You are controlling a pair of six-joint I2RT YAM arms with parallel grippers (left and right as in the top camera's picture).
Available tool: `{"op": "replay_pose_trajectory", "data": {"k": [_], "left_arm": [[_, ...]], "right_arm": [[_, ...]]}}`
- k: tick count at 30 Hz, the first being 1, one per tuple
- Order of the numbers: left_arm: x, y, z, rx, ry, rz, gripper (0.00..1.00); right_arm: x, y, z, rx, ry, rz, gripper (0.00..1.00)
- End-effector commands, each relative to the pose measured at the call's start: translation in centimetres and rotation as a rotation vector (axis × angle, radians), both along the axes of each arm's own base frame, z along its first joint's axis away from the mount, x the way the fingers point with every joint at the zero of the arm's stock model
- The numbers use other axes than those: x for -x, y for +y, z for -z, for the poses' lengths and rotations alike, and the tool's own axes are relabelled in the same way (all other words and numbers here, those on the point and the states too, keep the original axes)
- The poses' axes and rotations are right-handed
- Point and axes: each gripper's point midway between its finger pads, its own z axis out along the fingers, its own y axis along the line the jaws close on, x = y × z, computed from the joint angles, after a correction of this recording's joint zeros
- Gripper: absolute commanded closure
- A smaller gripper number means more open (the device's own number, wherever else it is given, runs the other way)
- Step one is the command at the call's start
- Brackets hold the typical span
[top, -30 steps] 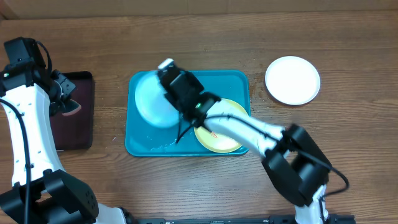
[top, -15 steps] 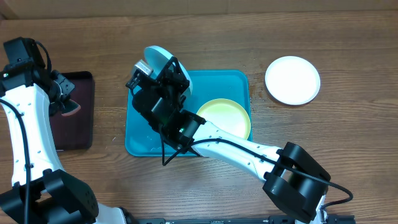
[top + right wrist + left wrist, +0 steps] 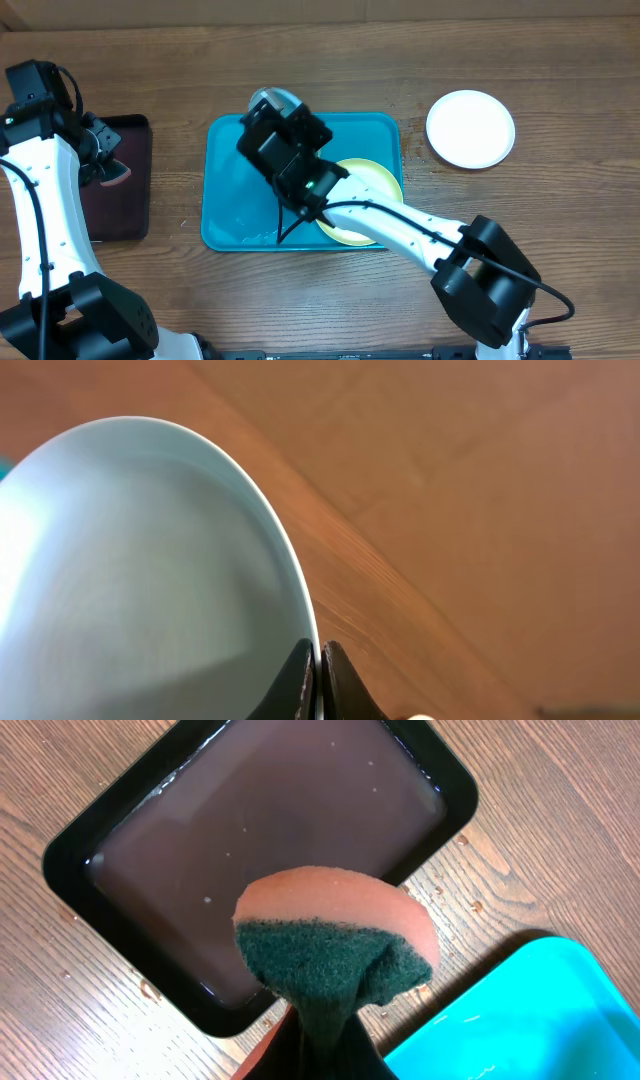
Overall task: Clean dirty plates on tray and stack at the side
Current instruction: 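Lift the light-blue plate with the right gripper and carry it right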
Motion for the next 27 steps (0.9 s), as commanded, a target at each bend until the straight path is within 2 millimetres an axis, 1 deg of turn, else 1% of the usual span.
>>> {"op": "replay_pose_trajectory", "data": {"k": [1, 3, 5, 9, 11, 13, 15, 16, 17, 19, 20, 21, 25, 27], "left_arm": [[-0.1, 0.0, 0.2, 0.016, -0.004, -0.018, 0.96], [-0.1, 0.0, 0.2, 0.016, -0.003, -0.015, 0.96], [-0.1, -0.1, 0.3, 0.023, -0.003, -0.013, 0.96], [-0.1, -0.1, 0.5, 0.023, -0.003, -0.013, 0.96], [-0.1, -0.1, 0.8, 0.024, -0.004, -0.013, 0.96], [-0.2, -0.1, 1.2, 0.024, -0.004, -0.013, 0.96], [-0.1, -0.2, 1.7, 0.026, 0.002, -0.013, 0.96], [0.1, -0.2, 2.2, 0.029, 0.010, -0.013, 0.96], [0.2, -0.3, 2.4, 0.032, 0.015, -0.013, 0.96], [0.3, -0.3, 2.8, 0.035, 0.023, -0.013, 0.96], [0.4, -0.4, 2.9, 0.036, 0.025, -0.013, 0.96], [0.4, -0.4, 3.0, 0.037, 0.026, -0.013, 0.96], [0.1, -0.6, 2.9, 0.050, 0.011, -0.006, 0.96], [-0.1, -0.8, 2.9, 0.060, 0.002, -0.001, 0.96]], "right_arm": [[-1.4, -3.1, -5.2, -0.268, -0.062, 0.096, 0.96], [-2.4, -4.8, -5.1, -0.374, 0.002, 0.098, 0.96], [-3.5, -6.8, -3.8, -0.509, 0.109, 0.116, 0.96], [-4.8, -11.5, 0.4, -0.792, 0.386, 0.194, 0.96], [-5.1, -14.2, 2.2, -0.860, 0.495, 0.221, 0.96], [-5.3, -18.3, 4.3, -0.897, 0.560, 0.311, 0.96], [-5.2, -22.4, 6.3, -0.901, 0.583, 0.417, 0.96], [-4.8, -25.7, 7.6, -0.904, 0.597, 0.504, 0.96], [-4.5, -27.6, 8.5, -0.910, 0.609, 0.557, 0.96], [-3.9, -31.4, 9.6, -0.936, 0.619, 0.653, 0.96], [-3.7, -32.7, 9.8, -0.954, 0.615, 0.688, 0.96], [-3.6, -34.5, 10.1, -0.984, 0.605, 0.738, 0.96], [-3.1, -38.8, 10.0, -1.061, 0.573, 0.813, 0.96], [-2.7, -40.4, 10.1, -1.074, 0.557, 0.845, 0.96]]}}
